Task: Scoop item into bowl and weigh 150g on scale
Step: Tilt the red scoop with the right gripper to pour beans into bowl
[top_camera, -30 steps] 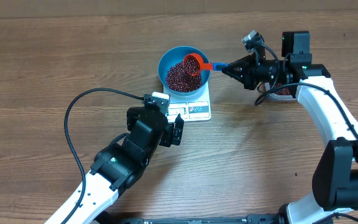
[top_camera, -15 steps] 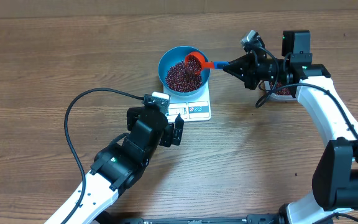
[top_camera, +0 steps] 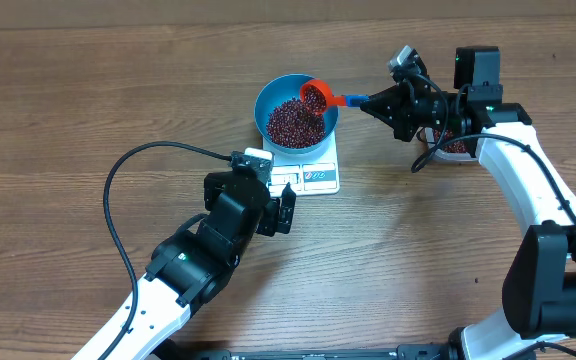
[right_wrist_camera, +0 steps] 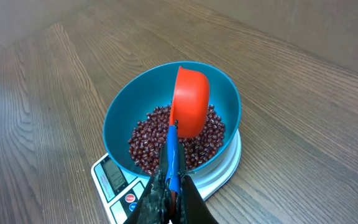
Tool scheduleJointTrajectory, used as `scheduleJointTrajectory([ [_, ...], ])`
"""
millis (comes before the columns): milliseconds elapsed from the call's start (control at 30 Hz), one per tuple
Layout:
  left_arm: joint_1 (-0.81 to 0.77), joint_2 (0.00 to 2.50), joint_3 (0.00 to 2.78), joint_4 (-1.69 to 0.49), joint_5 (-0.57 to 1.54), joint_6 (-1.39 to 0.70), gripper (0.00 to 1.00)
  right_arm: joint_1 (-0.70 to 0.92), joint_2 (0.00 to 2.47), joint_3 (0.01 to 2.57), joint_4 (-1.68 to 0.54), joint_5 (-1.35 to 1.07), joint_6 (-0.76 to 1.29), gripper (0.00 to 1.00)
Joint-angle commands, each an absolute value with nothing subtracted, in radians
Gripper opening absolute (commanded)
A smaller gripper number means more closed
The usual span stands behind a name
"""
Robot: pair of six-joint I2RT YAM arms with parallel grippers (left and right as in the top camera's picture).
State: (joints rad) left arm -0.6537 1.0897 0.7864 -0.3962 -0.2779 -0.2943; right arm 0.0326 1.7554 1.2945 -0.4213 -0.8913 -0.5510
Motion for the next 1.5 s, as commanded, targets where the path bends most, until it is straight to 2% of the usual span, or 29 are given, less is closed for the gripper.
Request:
scheduleJointTrajectory([
  [0, -0.648, 1.091, 0.809, -0.392, -0.288, -0.311, 0.99, 0.033, 1.758, 1.315, -0.416, -0.898, -0.559, 0.04],
  [1167, -0.648, 1.091, 0.809, -0.393, -0.288, -0.311, 1.00, 0.065, 1.758, 1.315, -0.368, -0.897, -0.560, 0.04],
  [1467, -0.648, 1.091, 0.809, -0.392, -0.288, -0.311, 0.99, 0.066, 1.758, 1.315, -0.369, -0.891, -0.685, 0.04],
])
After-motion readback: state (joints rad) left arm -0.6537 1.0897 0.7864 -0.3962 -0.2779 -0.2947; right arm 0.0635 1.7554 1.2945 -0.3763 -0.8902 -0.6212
